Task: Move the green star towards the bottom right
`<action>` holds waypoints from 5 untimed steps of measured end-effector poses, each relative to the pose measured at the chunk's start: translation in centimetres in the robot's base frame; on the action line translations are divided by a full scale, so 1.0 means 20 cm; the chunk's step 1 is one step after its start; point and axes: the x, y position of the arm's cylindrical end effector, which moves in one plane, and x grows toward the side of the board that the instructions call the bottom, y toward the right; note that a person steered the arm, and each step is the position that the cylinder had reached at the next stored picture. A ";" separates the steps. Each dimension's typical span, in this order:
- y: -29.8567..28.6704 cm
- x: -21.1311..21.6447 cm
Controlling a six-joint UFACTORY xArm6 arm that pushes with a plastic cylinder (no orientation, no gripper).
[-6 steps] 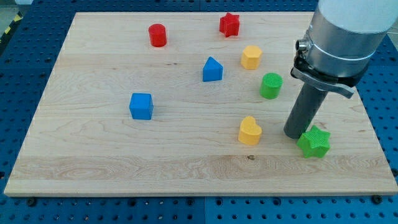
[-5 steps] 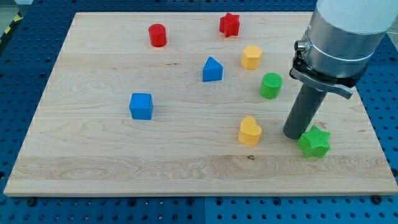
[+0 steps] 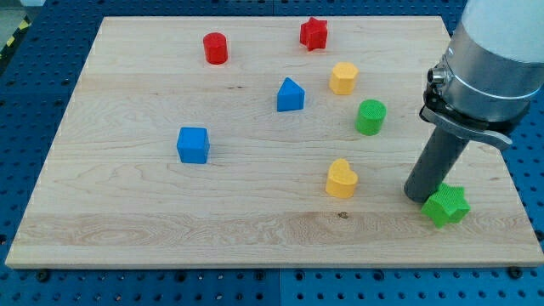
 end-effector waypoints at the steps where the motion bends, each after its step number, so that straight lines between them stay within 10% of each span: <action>1: -0.13 0.04; 5: 0.05 0.06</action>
